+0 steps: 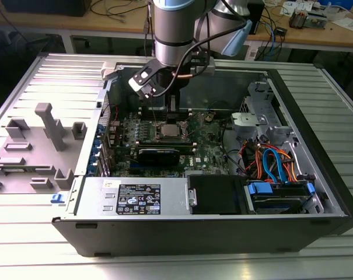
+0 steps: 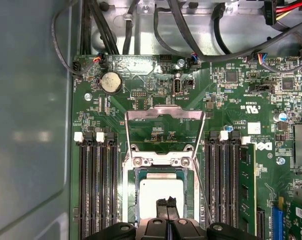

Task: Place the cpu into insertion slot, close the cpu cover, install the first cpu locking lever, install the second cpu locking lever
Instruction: 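Close the cpu cover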

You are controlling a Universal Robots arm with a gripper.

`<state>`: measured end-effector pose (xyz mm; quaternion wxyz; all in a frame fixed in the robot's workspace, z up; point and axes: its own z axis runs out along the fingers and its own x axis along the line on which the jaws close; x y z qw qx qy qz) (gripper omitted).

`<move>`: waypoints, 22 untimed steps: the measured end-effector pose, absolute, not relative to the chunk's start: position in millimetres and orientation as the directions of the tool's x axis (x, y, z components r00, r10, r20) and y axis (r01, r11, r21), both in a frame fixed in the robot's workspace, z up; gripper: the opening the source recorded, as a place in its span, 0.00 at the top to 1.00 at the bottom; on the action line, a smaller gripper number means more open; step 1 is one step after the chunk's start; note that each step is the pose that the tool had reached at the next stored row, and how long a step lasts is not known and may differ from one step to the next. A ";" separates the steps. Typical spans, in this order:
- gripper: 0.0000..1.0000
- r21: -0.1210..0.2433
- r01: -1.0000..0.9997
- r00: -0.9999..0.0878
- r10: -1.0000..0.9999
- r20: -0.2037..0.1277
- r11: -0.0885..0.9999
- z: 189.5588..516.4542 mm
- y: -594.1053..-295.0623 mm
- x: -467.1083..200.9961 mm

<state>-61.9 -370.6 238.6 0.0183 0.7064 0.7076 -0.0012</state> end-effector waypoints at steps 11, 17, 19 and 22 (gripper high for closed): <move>0.89 0.024 1.000 -0.001 1.000 -0.028 0.002 242.0 -370.6 -61.9; 0.89 0.024 1.000 -0.001 1.000 -0.028 0.002 242.9 -370.6 -61.9; 0.89 0.024 1.000 -0.001 1.000 -0.028 0.002 243.0 -370.6 -61.8; 0.89 0.024 1.000 -0.001 1.000 -0.028 0.002 242.8 -370.6 -58.4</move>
